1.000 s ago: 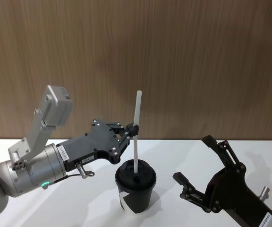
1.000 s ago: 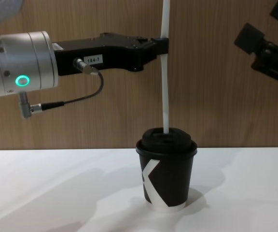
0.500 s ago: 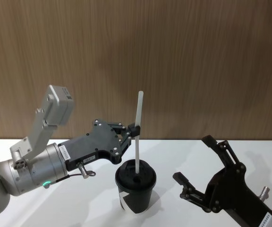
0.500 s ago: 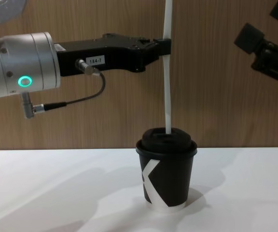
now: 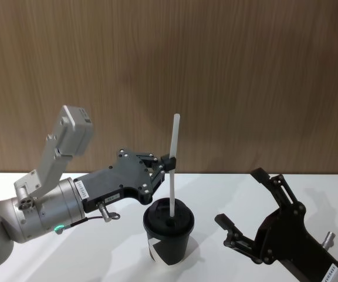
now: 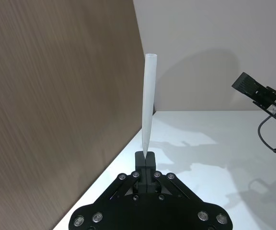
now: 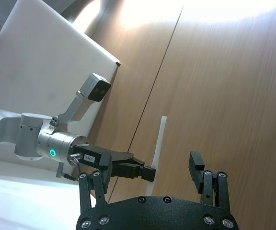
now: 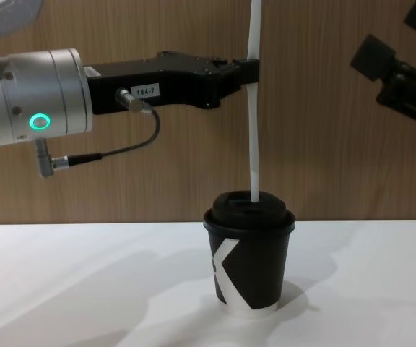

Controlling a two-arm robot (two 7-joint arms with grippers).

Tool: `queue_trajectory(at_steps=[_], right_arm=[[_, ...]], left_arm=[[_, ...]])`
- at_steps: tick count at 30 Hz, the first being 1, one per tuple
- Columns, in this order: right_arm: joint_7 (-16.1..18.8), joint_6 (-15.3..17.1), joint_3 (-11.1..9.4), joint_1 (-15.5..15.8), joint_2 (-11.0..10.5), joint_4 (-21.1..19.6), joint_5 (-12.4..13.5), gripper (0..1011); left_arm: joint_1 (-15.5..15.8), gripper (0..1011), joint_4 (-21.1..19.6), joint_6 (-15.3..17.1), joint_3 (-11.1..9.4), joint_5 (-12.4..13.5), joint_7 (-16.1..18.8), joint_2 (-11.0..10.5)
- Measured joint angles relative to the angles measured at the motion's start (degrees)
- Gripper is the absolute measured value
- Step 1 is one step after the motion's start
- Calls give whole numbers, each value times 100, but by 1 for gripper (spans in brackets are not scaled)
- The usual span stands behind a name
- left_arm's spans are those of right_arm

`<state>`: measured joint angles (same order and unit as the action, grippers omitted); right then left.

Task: Pick up the straw with one hand, pass it to the other hand, and insert it into the cup.

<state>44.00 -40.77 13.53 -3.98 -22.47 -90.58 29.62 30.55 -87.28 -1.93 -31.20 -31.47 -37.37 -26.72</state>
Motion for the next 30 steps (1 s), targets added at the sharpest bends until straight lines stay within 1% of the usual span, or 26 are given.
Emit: queue_trajectory(at_steps=[17, 30], right_arm=[[0, 0, 0, 0, 0, 0, 0, 1001], [0, 0, 0, 0, 0, 0, 0, 1001]], left_arm=[[-6, 0, -97, 80, -36, -3, -1, -71], [-1, 0, -73, 94, -49, 14, -33, -104]])
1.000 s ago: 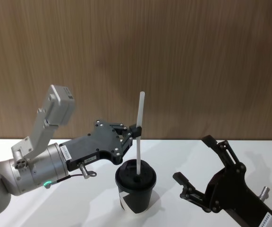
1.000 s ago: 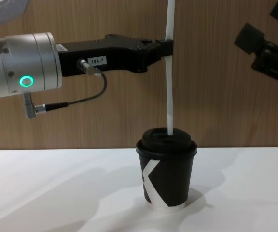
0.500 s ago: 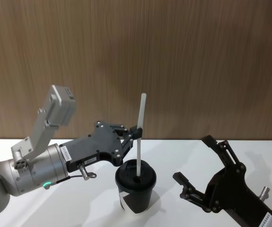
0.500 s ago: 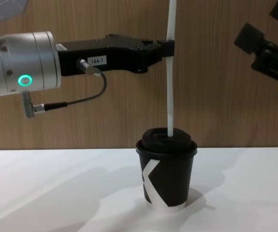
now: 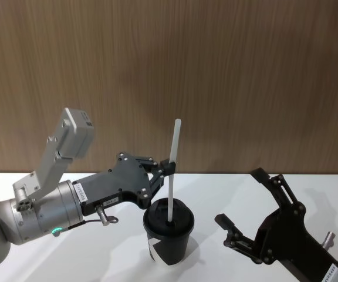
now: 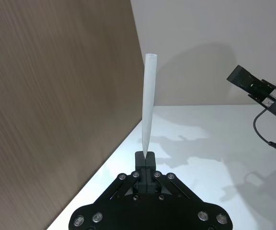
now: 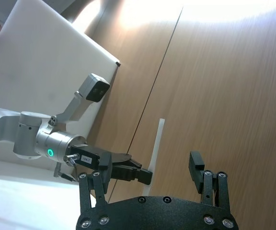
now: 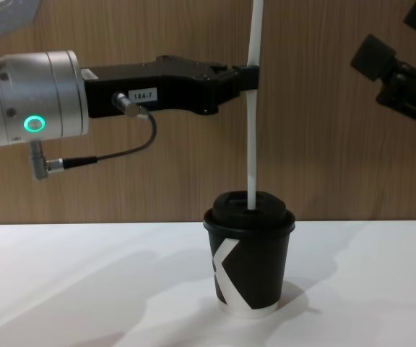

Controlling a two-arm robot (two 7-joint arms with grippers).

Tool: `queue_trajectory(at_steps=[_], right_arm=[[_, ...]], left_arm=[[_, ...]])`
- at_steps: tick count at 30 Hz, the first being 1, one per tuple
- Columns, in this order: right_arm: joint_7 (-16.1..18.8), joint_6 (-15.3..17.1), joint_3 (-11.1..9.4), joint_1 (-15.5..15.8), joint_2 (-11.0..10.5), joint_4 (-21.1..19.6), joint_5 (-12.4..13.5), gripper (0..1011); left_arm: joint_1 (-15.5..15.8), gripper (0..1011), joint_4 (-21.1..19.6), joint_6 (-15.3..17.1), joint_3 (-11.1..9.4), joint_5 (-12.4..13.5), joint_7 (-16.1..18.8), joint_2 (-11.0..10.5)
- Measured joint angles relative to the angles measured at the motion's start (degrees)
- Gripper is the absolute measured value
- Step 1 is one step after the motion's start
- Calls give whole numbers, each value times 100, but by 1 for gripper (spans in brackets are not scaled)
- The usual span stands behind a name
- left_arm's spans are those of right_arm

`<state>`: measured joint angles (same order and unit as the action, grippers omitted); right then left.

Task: Pick up the straw with one hand, pass it to the other hand, and insert it into the cup.

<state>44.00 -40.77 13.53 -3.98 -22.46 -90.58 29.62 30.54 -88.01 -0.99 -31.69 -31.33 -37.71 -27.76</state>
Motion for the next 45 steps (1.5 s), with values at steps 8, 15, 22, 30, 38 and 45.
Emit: queue_trajectory(at_steps=[8, 15, 22, 30, 38, 45], right_arm=[[0, 0, 0, 0, 0, 0, 0, 1001], [0, 0, 0, 0, 0, 0, 0, 1001], [0, 0, 0, 0, 0, 0, 0, 1001], [0, 0, 0, 0, 0, 0, 0, 1001], [0, 0, 0, 0, 0, 0, 0, 1001], [0, 0, 0, 0, 0, 0, 0, 1001]], left_arm=[[27, 0, 84, -12, -7, 10, -32, 7], [67, 0, 194, -57, -17, 12, -74, 47], [113, 0, 293, -99, -31, 7, -117, 94], [159, 0, 379, -127, -56, 6, -147, 134], [192, 0, 415, -130, -81, 14, -161, 161], [212, 0, 419, -123, -109, 47, -161, 171]])
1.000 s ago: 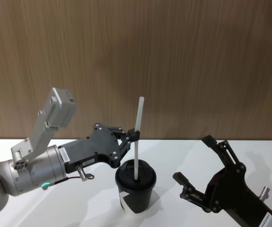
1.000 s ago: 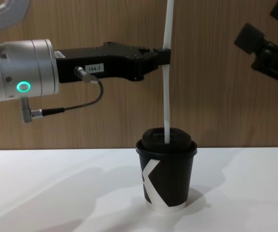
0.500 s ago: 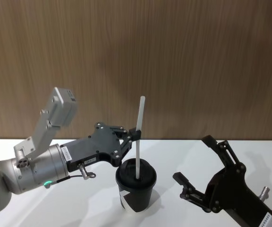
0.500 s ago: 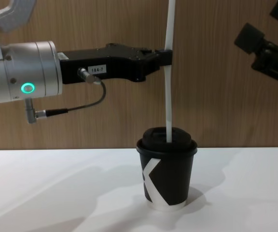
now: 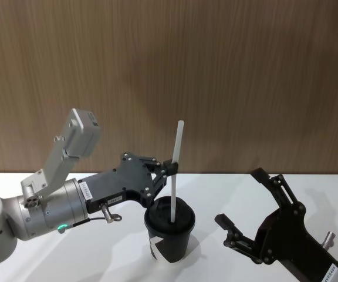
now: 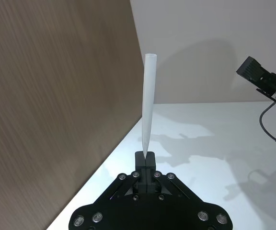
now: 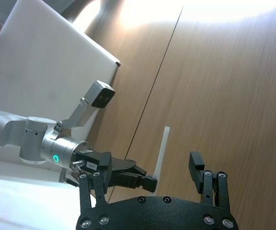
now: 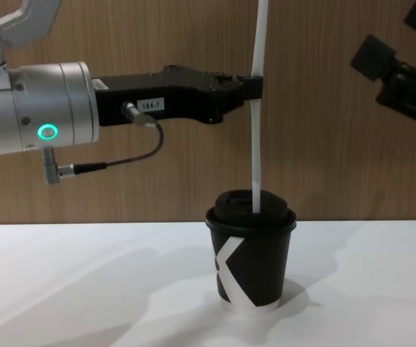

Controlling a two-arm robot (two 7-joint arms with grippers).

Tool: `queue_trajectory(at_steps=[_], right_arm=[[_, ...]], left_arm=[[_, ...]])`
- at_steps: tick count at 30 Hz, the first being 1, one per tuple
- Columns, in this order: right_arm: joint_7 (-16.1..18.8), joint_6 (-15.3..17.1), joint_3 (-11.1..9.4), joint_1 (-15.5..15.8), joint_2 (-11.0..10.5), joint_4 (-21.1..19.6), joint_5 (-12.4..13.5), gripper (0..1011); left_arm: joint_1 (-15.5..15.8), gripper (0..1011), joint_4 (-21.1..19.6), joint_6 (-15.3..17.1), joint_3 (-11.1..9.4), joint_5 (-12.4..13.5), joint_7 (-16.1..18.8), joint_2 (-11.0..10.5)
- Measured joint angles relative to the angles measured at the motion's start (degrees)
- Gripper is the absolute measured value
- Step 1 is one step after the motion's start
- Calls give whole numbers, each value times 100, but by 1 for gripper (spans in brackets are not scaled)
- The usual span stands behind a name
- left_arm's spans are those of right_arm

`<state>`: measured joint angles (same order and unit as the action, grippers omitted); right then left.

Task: Pick up the straw with one hand, pass it to the other hand, and insert it into the cup.

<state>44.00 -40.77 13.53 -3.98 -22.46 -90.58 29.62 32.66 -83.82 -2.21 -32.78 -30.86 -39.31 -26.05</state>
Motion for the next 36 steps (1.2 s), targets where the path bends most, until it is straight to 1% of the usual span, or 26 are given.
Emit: queue_trajectory(at_steps=[3, 7, 8, 10, 11, 13, 14, 17, 18, 20, 25, 29, 30, 34, 35, 36], right_arm=[[0, 0, 0, 0, 0, 0, 0, 1001], [0, 0, 0, 0, 0, 0, 0, 1001], [0, 0, 0, 0, 0, 0, 0, 1001], [0, 0, 0, 0, 0, 0, 0, 1001], [0, 0, 0, 0, 0, 0, 1, 1001], [0, 0, 0, 0, 0, 0, 0, 1001], [0, 0, 0, 0, 0, 0, 0, 1001], [0, 0, 0, 0, 0, 0, 1, 1001], [0, 0, 0, 0, 0, 0, 0, 1002], [0, 0, 0, 0, 0, 0, 0, 1001], [0, 0, 0, 0, 0, 0, 0, 1001], [0, 0, 0, 0, 0, 0, 1, 1001], [0, 0, 0, 0, 0, 0, 0, 1001], [0, 0, 0, 0, 0, 0, 0, 1001], [0, 0, 0, 0, 0, 0, 0, 1001], [0, 0, 0, 0, 0, 0, 0, 1001]], left_arm=[[4, 6, -2, 7, -6, 9, 0, 1], [9, 64, -6, 14, -13, 18, 1, 3], [10, 117, -7, 16, -16, 22, 1, 4], [11, 152, -7, 18, -18, 24, 1, 4], [12, 205, -8, 19, -19, 26, 1, 6], [13, 235, -9, 21, -21, 28, 1, 6], [13, 300, -9, 21, -22, 28, 1, 6], [15, 359, -11, 24, -24, 30, 1, 8], [15, 422, -11, 25, -25, 32, 1, 8], [17, 460, -12, 27, -26, 33, 1, 8], [19, 645, -16, 30, -29, 36, 2, 8], [20, 747, -17, 32, -31, 38, 1, 8], [20, 805, -16, 32, -32, 40, 1, 8], [20, 877, -17, 33, -33, 40, 2, 8], [20, 927, -17, 33, -33, 40, 1, 8], [20, 944, -16, 33, -33, 40, 1, 8]])
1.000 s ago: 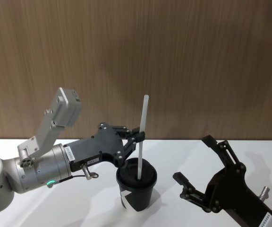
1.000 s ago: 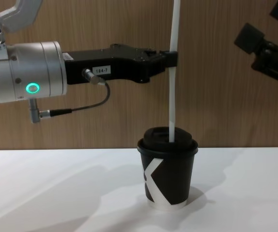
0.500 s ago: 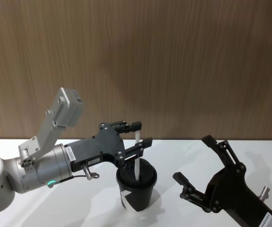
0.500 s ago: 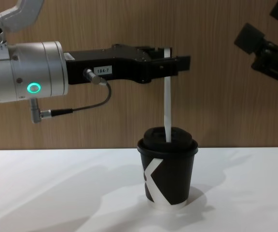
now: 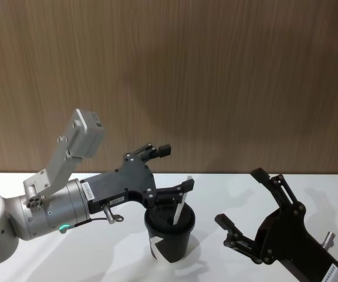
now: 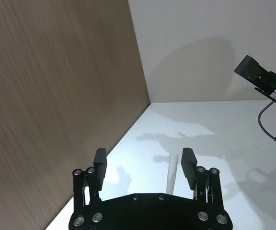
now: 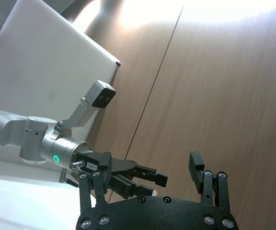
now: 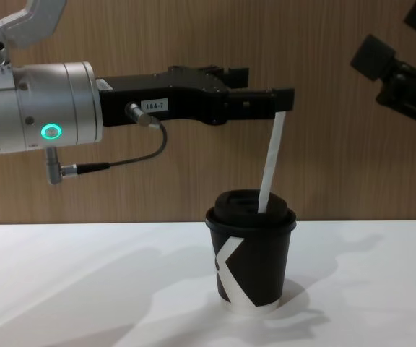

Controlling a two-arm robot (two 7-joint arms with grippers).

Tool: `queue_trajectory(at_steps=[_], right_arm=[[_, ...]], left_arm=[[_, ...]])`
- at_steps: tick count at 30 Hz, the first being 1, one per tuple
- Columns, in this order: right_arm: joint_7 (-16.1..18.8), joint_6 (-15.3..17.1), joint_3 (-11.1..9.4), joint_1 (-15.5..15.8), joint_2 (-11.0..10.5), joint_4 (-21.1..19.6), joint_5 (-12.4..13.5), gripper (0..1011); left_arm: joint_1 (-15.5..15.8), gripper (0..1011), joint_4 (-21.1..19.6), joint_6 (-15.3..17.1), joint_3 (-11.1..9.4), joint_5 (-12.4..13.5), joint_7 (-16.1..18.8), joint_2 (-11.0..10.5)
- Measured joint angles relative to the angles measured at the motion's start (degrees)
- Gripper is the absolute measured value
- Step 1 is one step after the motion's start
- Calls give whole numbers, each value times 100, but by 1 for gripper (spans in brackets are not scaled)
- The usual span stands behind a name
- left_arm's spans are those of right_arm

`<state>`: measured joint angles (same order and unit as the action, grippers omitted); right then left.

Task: Pick up the straw with one hand, pass it to the other hand, and insert it into the cup.

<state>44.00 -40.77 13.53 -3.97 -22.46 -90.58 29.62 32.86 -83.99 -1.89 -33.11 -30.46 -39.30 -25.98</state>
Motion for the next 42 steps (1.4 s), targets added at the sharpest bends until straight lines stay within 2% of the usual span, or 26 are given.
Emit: queue_trajectory(at_steps=[3, 13, 19, 31, 42], right_arm=[[0, 0, 0, 0, 0, 0, 0, 1001], [0, 0, 0, 0, 0, 0, 0, 1001], [0, 0, 0, 0, 0, 0, 0, 1002], [0, 0, 0, 0, 0, 0, 0, 1001], [0, 0, 0, 0, 0, 0, 0, 1001]], left_arm=[[-5, 1002, -11, -2, 4, -2, -2, -4], [-123, 1001, -143, -117, 119, -76, 19, -69], [-269, 1002, -307, -213, 257, -75, 206, -119], [-649, 1001, -738, -241, 558, 174, 917, -216], [-1010, 1002, -1150, 51, 754, 612, 1807, -248]])
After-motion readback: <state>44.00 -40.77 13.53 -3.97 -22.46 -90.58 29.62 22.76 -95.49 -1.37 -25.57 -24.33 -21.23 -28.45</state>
